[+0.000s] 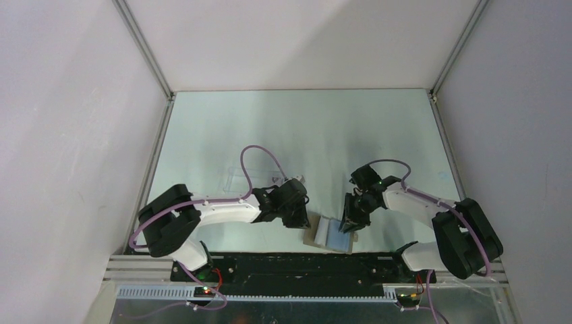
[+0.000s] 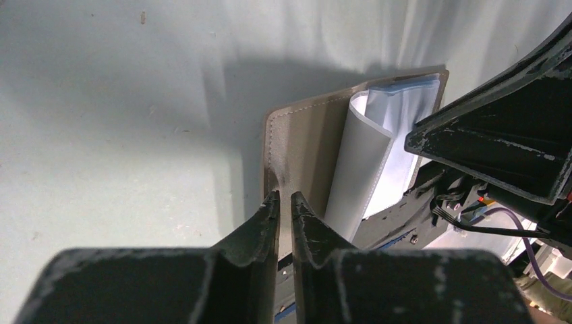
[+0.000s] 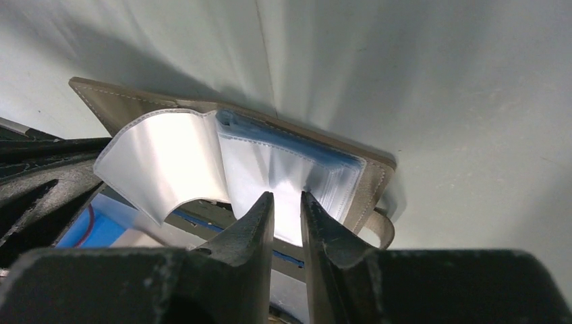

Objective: Put the credit cards into the card holder
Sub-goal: Turn over the card slot in the card holder.

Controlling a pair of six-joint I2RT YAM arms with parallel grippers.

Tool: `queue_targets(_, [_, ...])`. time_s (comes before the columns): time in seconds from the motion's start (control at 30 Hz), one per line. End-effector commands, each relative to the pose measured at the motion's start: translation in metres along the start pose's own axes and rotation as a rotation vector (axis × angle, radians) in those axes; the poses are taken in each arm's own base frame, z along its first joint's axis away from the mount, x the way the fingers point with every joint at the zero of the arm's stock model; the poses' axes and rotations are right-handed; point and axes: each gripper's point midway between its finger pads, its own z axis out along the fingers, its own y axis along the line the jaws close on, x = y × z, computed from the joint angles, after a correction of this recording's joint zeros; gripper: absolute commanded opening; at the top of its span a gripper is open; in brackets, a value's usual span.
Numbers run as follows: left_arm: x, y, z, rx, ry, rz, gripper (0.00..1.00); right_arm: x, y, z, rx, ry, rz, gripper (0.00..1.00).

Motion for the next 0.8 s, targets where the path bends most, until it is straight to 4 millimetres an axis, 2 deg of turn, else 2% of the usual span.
queue_targets(0.0, [-0.001,-0.003,0.001,0.01,-0.005,0.003,0.15,-0.009,0.006,-0.002,0.016,-0.037,-0.035,0.29])
queue_targets(0.13, [0.0,-0.001,0.001,0.005,-0.004,0.002,0.14,-0.013,-0.004,-0.01,0.082,-0.095,-0.031,0.5])
queue_targets(0.2, [0.0,-0.001,0.001,0.004,-0.004,0.002,0.14,-0.014,-0.01,-0.014,0.106,-0.115,-0.027,0.53])
queue_targets(0.3, [0.0,0.0,0.002,0.001,-0.002,0.002,0.14,-0.015,-0.011,-0.018,0.114,-0.13,-0.024,0.53])
queue_targets(0.37, [0.0,0.0,0.002,0.002,-0.001,0.003,0.14,-0.015,-0.01,-0.016,0.106,-0.121,-0.028,0.49])
queue_targets(0.57, [0.001,-0.001,0.003,0.002,0.002,0.003,0.14,-0.012,0.0,-0.005,0.073,-0.084,-0.042,0.21])
queue_targets(0.63, [0.001,-0.001,0.003,0.003,0.002,0.004,0.14,-0.011,0.002,-0.004,0.071,-0.082,-0.045,0.17])
queue_targets(0.77, [0.001,-0.001,0.003,0.003,0.005,0.004,0.14,-0.008,0.005,0.0,0.062,-0.064,-0.053,0.16])
